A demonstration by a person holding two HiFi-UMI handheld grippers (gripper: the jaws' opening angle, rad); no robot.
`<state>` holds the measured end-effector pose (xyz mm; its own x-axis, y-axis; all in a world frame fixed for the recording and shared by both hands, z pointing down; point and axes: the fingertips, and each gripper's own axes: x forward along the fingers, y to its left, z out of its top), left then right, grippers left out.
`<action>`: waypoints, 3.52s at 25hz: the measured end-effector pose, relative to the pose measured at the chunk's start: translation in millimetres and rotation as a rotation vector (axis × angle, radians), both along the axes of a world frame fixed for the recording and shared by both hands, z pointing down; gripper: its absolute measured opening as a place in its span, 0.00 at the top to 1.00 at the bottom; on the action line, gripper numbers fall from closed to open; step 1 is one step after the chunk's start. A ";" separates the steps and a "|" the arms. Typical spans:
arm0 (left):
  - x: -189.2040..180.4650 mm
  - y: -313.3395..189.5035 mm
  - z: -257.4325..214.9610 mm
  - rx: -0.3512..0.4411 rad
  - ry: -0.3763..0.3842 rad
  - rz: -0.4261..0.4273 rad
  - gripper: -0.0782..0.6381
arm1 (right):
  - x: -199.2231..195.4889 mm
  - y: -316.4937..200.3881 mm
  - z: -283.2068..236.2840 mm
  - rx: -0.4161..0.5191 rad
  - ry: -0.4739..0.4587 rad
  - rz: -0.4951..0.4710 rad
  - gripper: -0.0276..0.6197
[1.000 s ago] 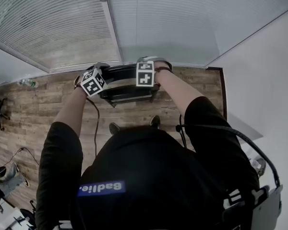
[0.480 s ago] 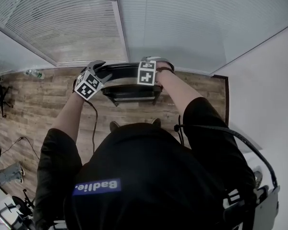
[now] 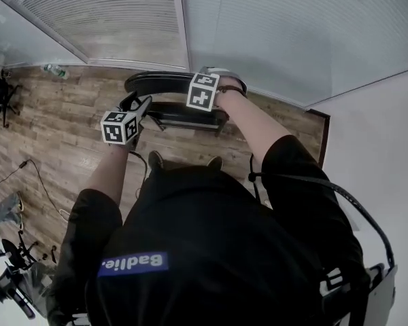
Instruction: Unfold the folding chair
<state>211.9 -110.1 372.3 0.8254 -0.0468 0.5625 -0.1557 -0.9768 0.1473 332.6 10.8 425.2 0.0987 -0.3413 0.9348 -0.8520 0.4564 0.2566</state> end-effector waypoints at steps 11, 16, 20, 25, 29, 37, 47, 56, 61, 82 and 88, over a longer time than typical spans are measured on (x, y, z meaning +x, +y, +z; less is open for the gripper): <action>-36.7 35.5 118.7 -0.474 -0.110 -0.294 0.58 | -13.4 -4.3 -6.7 0.004 0.022 0.004 0.67; -40.4 36.5 154.8 -0.714 -0.092 -0.451 0.58 | -19.4 -7.8 -10.6 0.003 0.032 0.020 0.67; -40.9 31.4 173.2 -0.813 -0.082 -0.516 0.57 | -17.7 -15.2 -12.8 -0.004 0.036 0.055 0.66; -35.3 32.9 188.0 -0.875 -0.065 -0.545 0.56 | -22.0 -11.4 -10.6 -0.014 0.039 0.089 0.65; -31.2 30.6 201.1 -0.890 -0.056 -0.606 0.56 | -29.2 -9.3 -10.2 -0.008 0.048 0.080 0.66; -17.2 33.8 221.6 -0.920 0.026 -0.877 0.55 | -51.9 9.3 -13.0 0.016 0.060 0.030 0.67; -14.8 45.2 251.9 -0.914 0.087 -0.959 0.55 | -76.7 27.4 -12.2 0.047 0.044 -0.059 0.71; -67.1 61.8 250.6 -0.948 0.154 -0.914 0.57 | -99.1 26.9 -12.7 0.015 -0.030 -0.052 0.74; -92.3 68.2 248.8 -0.978 0.172 -0.845 0.57 | -112.8 26.3 -16.2 0.004 -0.032 -0.033 0.76; -237.0 146.8 340.1 -1.091 0.379 -0.745 0.65 | -83.3 26.3 34.5 -0.091 -0.256 -0.017 0.77; -257.4 148.0 389.7 -1.109 0.430 -0.760 0.63 | -40.0 -4.3 76.9 -0.157 -0.378 -0.001 0.77</action>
<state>-45.5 37.9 762.0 0.9135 -0.2573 0.3151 -0.3318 -0.0230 0.9431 292.5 6.5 502.1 -0.2621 -0.1918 0.9458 -0.8724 0.4660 -0.1472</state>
